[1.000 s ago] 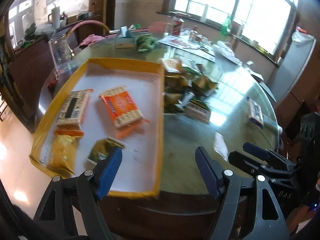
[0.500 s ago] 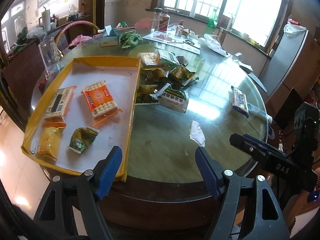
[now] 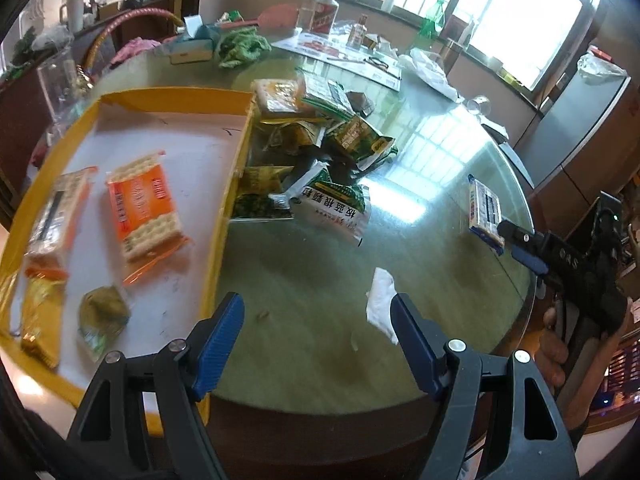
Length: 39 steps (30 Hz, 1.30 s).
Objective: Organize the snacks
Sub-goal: 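Grasp the white-green bag with the left tool while the right tool grasps the blue-edged cracker pack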
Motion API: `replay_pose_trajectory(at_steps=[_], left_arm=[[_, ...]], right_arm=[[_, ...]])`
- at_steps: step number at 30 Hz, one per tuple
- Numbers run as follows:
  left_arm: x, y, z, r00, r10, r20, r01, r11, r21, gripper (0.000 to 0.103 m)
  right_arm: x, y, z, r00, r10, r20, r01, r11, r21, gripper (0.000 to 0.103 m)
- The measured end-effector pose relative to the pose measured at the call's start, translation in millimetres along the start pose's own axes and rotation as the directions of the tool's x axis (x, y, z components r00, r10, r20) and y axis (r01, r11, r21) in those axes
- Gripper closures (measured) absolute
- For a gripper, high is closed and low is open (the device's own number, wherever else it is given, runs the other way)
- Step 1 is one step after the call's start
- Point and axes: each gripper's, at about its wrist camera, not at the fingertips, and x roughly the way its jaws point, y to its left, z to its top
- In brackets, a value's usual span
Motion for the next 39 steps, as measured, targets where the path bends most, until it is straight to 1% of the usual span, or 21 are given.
replay_pose_trajectory(at_steps=[4, 7, 9, 10, 12, 13, 14, 16, 18, 21, 23, 24, 28, 29, 31, 33, 34, 35, 37, 39], left_arm=[[16, 1, 9, 0.999, -0.028, -0.035, 0.027, 0.999, -0.025, 0.027], [27, 1, 15, 0.997, -0.046, -0.065, 0.042, 0.998, -0.054, 0.027], [32, 1, 19, 0.995, -0.065, -0.073, 0.06, 0.995, -0.075, 0.028], [35, 1, 22, 0.994, -0.077, -0.074, 0.071, 0.994, -0.085, 0.028], [42, 0, 29, 0.992, -0.088, -0.086, 0.079, 0.991, -0.108, 0.028], [46, 0, 34, 0.991, -0.103, -0.09, 0.091, 0.988, -0.126, 0.028], [51, 1, 38, 0.988, -0.114, -0.1, 0.099, 0.984, -0.146, 0.028], [63, 3, 46, 0.982, -0.136, -0.133, 0.107, 0.974, -0.201, 0.028], [73, 5, 53, 0.975, -0.164, -0.148, 0.124, 0.961, -0.247, 0.028], [84, 7, 62, 0.983, -0.116, -0.146, 0.069, 0.955, -0.289, 0.03], [94, 8, 68, 0.982, -0.091, -0.162, 0.035, 0.946, -0.322, 0.03], [94, 7, 72, 0.986, -0.069, -0.149, 0.016, 0.943, -0.333, 0.03], [103, 7, 84, 0.989, 0.006, -0.146, -0.057, 0.935, -0.349, 0.031], [104, 4, 85, 0.989, 0.028, -0.143, -0.076, 0.936, -0.343, 0.031], [106, -3, 85, 0.988, 0.068, -0.141, -0.107, 0.949, -0.297, 0.035], [106, -13, 80, 0.983, 0.121, -0.136, -0.149, 0.964, -0.222, 0.046], [107, -21, 76, 0.98, 0.147, -0.132, -0.169, 0.971, -0.17, 0.049], [105, -26, 71, 0.977, 0.167, -0.13, -0.183, 0.976, -0.12, 0.055], [102, -37, 59, 0.973, 0.2, -0.115, -0.206, 0.978, -0.036, 0.056], [101, -46, 50, 0.964, 0.246, -0.098, -0.241, 0.969, 0.059, 0.052]], right_arm=[[14, -16, 21, 0.998, -0.063, -0.001, 0.063, 0.998, 0.03, 0.019], [31, -23, 35, 0.997, -0.072, -0.023, 0.073, 0.996, 0.047, 0.019], [44, -22, 41, 0.996, -0.082, -0.041, 0.084, 0.995, 0.046, 0.021], [50, -19, 44, 0.995, -0.088, -0.048, 0.09, 0.995, 0.036, 0.022], [56, -8, 45, 0.989, -0.144, -0.033, 0.144, 0.99, -0.007, 0.026], [59, -2, 44, 0.987, -0.16, -0.03, 0.159, 0.987, -0.029, 0.03], [62, 5, 43, 0.984, -0.176, -0.029, 0.174, 0.983, -0.06, 0.036], [64, 15, 38, 0.982, -0.189, -0.025, 0.186, 0.978, -0.094, 0.038], [64, 27, 28, 0.981, -0.19, -0.021, 0.185, 0.972, -0.145, 0.039], [61, 40, 10, 0.98, -0.198, -0.006, 0.193, 0.959, -0.206, 0.04], [57, 49, -4, 0.978, -0.21, 0.005, 0.204, 0.947, -0.249, 0.04], [57, 52, -6, 0.977, -0.214, 0.009, 0.209, 0.942, -0.262, 0.04], [51, 55, -17, 0.978, -0.207, 0.013, 0.202, 0.938, -0.28, 0.04], [50, 55, -18, 0.978, -0.207, 0.015, 0.203, 0.937, -0.285, 0.04], [49, 56, -20, 0.979, -0.205, 0.019, 0.201, 0.935, -0.292, 0.04], [49, 56, -20, 0.98, -0.2, 0.018, 0.196, 0.935, -0.294, 0.04], [49, 56, -20, 0.98, -0.198, 0.018, 0.195, 0.935, -0.297, 0.04], [49, 55, -21, 0.98, -0.196, 0.019, 0.193, 0.934, -0.3, 0.04], [48, 56, -22, 0.981, -0.194, 0.018, 0.191, 0.933, -0.304, 0.04], [48, 56, -23, 0.981, -0.195, 0.019, 0.191, 0.929, -0.316, 0.04]])
